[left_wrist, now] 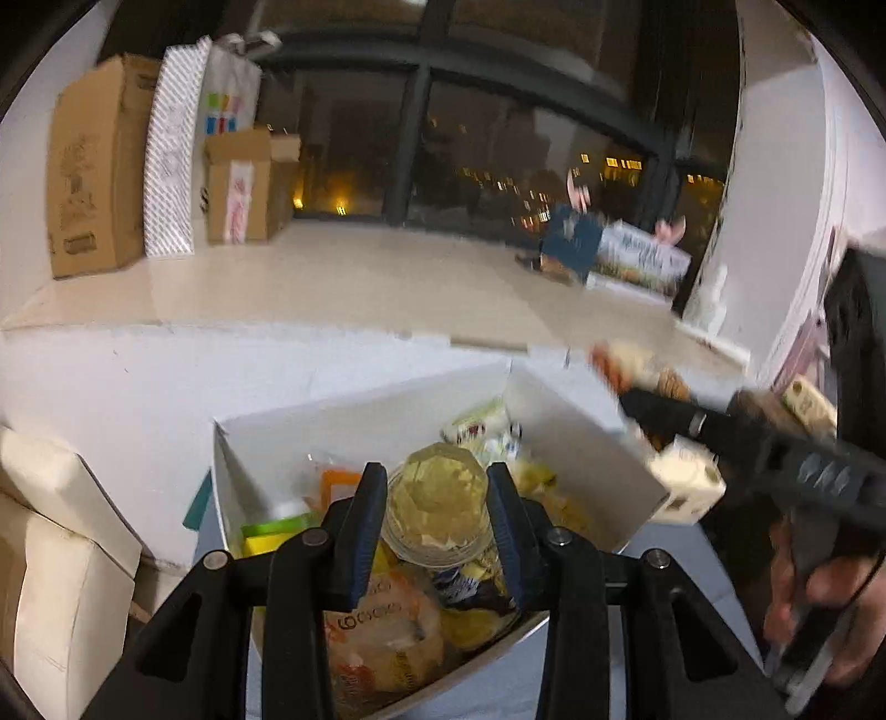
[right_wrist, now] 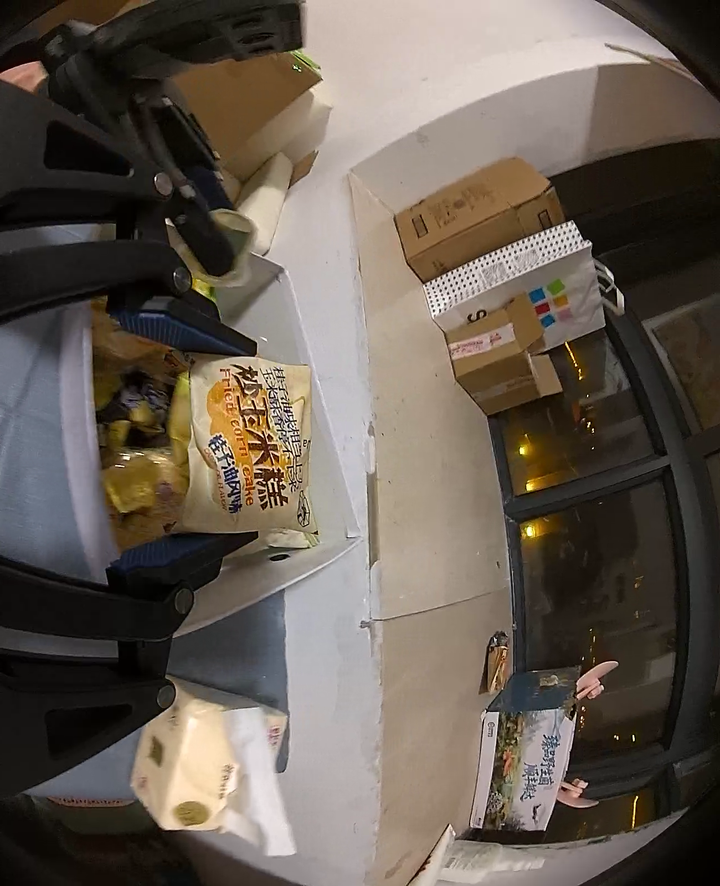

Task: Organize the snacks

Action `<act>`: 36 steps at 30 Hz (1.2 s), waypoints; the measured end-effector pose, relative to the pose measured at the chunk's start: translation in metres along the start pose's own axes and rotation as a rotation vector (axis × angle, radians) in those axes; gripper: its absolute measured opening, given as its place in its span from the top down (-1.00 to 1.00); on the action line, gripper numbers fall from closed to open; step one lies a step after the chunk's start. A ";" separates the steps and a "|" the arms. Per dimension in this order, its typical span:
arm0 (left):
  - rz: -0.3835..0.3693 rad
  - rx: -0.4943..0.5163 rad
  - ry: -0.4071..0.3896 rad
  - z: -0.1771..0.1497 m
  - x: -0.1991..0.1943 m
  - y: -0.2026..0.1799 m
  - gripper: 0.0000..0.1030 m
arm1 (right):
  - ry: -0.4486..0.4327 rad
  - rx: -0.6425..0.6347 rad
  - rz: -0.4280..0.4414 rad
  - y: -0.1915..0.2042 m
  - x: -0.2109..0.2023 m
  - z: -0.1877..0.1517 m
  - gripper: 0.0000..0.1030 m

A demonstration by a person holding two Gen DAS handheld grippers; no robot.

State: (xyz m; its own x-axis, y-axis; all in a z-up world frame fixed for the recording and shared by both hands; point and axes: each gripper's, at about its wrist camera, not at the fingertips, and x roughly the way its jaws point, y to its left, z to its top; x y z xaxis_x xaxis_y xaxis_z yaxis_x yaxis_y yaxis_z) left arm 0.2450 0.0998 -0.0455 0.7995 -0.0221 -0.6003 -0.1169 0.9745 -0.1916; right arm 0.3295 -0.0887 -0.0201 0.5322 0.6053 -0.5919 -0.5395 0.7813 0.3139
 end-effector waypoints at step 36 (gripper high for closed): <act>0.038 0.011 -0.057 -0.086 -0.166 -0.046 -1.00 | -0.145 -0.168 -0.207 0.025 -0.168 -0.089 -1.00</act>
State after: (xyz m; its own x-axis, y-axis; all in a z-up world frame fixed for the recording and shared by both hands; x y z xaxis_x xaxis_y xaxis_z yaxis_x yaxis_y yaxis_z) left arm 0.0675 0.0391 -0.0038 0.8270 0.0277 -0.5615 -0.1418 0.9768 -0.1606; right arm 0.1684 -0.1849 0.0212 0.7231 0.4610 -0.5144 -0.5042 0.8613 0.0631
